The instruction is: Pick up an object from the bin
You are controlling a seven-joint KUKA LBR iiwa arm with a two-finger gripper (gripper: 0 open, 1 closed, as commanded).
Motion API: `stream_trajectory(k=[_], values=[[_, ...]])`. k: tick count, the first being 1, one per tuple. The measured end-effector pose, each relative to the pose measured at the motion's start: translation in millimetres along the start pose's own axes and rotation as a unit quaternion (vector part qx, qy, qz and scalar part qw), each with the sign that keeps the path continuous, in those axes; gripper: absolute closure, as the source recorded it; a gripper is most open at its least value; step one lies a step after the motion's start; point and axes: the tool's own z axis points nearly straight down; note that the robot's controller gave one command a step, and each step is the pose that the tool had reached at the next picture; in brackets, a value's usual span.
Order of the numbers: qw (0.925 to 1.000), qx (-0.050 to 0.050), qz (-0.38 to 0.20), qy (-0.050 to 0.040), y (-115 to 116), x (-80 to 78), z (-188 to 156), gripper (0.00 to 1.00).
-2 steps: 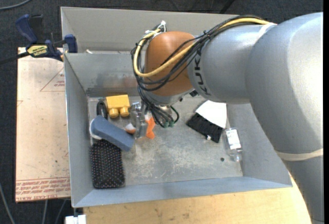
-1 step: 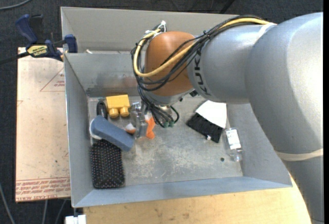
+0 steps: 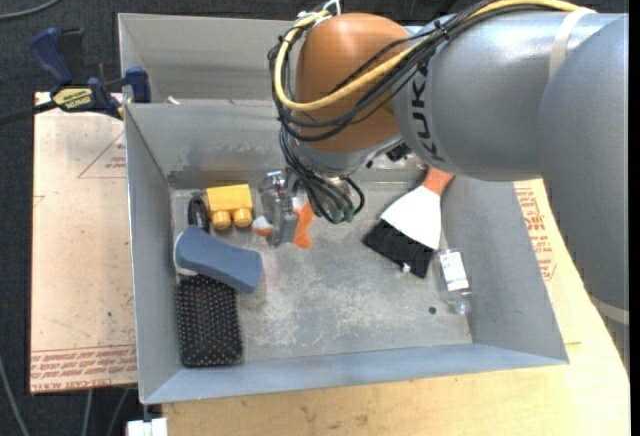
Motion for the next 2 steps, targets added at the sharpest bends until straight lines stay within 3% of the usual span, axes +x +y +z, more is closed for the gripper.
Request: stream_trajectory(k=[1,2], values=[[1.0000,0.000,0.000,0.0000,0.0,0.0,0.0,1.00],[1.0000,0.000,-0.009,0.0009,-6.1,-2.6,-24.2,1.00]])
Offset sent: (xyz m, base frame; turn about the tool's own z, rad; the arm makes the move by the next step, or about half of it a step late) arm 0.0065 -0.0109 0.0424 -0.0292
